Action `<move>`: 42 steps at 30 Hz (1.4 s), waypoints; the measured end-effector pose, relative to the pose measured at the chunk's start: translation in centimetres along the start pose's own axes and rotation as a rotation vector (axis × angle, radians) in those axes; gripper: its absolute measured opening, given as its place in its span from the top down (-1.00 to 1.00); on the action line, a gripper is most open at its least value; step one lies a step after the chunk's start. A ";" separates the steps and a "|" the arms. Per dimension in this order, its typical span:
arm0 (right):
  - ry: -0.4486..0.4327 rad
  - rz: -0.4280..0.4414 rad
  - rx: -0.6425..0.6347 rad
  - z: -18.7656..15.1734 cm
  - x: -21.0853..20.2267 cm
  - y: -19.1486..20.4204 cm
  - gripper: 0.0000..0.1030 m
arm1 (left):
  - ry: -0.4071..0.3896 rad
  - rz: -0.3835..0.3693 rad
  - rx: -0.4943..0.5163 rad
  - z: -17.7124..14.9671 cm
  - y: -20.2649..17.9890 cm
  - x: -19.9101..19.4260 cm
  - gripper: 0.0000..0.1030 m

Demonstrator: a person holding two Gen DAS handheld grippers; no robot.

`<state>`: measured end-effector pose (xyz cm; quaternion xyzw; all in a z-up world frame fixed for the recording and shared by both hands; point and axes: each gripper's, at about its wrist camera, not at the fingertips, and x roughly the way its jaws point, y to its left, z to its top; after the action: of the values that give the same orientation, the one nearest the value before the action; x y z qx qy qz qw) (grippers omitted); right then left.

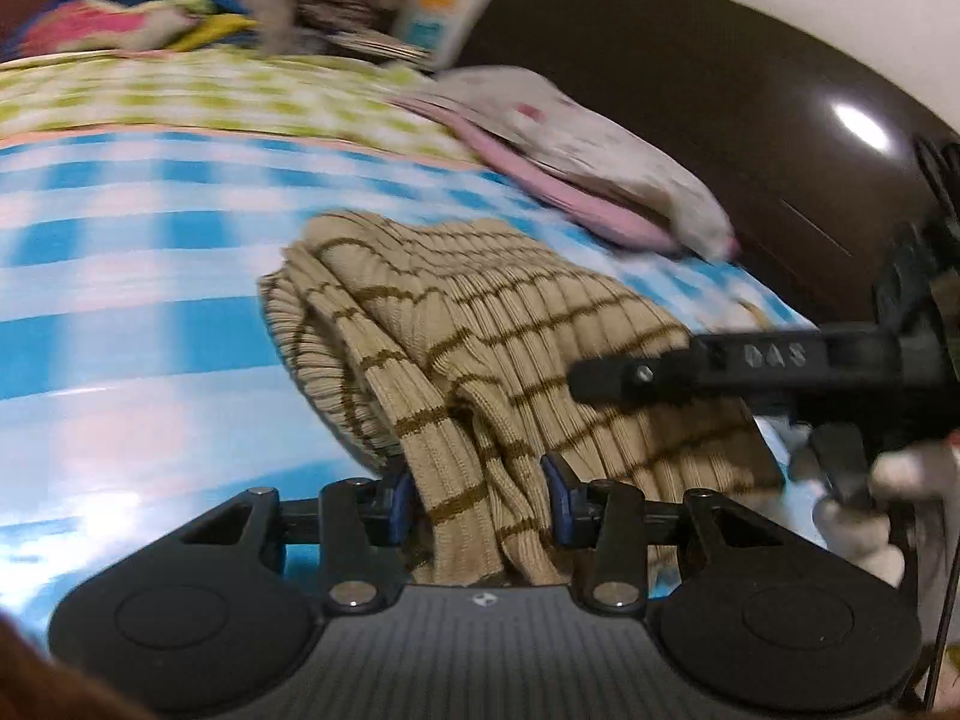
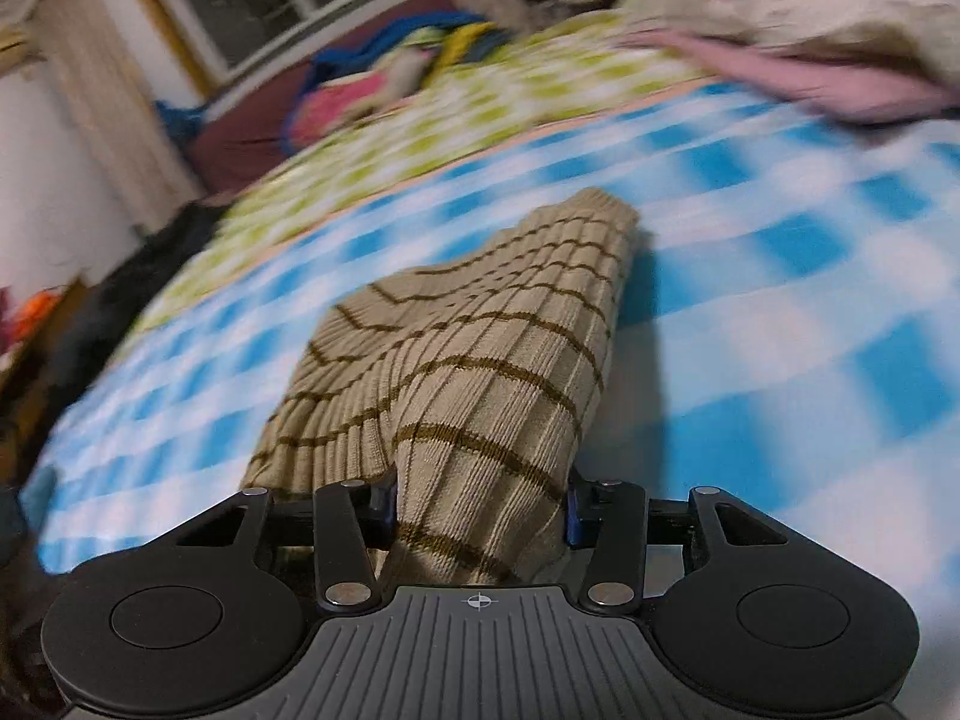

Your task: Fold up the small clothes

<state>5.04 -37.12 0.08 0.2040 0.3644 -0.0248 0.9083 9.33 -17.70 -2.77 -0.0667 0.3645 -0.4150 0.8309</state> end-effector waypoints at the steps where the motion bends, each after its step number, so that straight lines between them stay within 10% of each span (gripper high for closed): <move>1: -0.005 -0.032 0.010 0.1 -0.6 -1.3 0.02 | 0.011 -0.015 0.014 0.1 -1.0 0.9 0.11; 8: -0.075 -0.138 0.069 -1.4 -3.9 -5.9 -0.19 | 0.031 -0.015 0.053 0.0 -3.3 0.3 0.11; 15: -0.249 -0.144 -0.049 -0.3 -5.9 -2.9 -0.18 | -0.112 0.061 0.069 2.2 -4.2 -2.1 0.11; 24: -0.176 -0.067 -0.104 1.6 -0.2 -1.7 0.58 | -0.105 0.270 0.139 3.9 -5.1 4.6 0.12; 42: -0.177 -0.038 -0.106 -1.9 -4.8 -0.1 0.54 | -0.076 0.255 0.031 0.8 -4.7 0.2 0.11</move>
<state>0.23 -36.99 2.02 0.1456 0.2873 -0.0405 0.9458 6.93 -21.03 -0.38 -0.0225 0.3318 -0.3089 0.8911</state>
